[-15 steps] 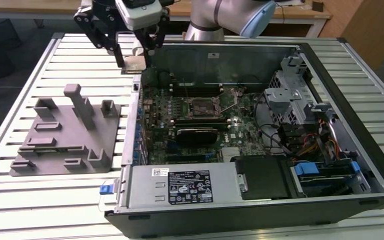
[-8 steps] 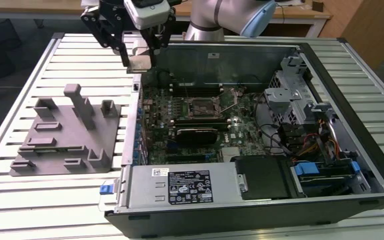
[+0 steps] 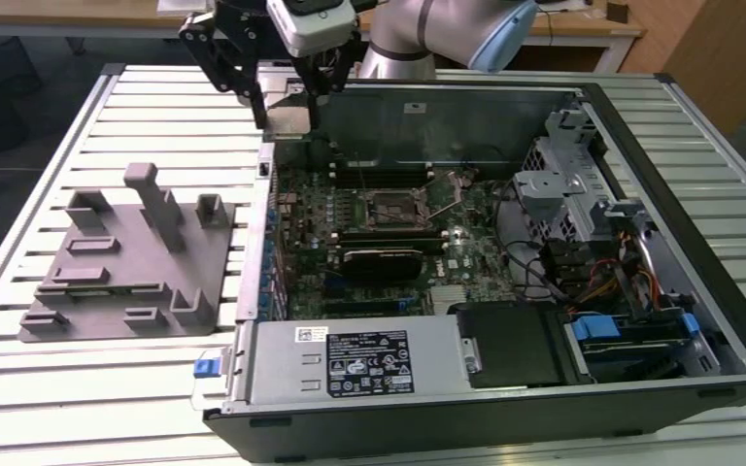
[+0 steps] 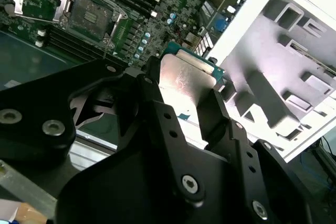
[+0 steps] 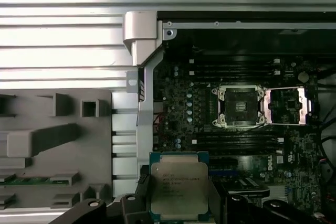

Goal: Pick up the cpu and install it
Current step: 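Pick up the cpu and move it towards the insertion slot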

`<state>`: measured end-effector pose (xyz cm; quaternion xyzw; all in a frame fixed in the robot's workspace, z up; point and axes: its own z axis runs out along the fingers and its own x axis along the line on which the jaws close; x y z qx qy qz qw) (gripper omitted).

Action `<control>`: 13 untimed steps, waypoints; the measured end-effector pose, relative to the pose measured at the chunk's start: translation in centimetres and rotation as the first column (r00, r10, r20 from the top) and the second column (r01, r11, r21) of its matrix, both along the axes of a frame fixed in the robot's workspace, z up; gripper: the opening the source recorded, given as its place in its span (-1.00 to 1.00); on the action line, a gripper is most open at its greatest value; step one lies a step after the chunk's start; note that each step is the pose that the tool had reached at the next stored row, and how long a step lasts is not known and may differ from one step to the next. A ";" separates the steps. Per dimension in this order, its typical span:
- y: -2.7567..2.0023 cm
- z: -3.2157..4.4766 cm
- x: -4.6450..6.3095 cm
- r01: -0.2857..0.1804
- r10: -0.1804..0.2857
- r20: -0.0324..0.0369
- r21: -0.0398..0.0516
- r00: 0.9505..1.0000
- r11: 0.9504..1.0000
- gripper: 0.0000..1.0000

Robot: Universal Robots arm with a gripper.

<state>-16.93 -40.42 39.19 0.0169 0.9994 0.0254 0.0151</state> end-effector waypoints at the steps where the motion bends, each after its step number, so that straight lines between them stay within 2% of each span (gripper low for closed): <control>1: 0.00 -0.01 0.2 0.000 0.000 0.000 0.000 1.000 1.000 0.05; 13: 0.08 -0.13 1.9 0.000 0.000 0.000 0.000 1.000 1.000 0.05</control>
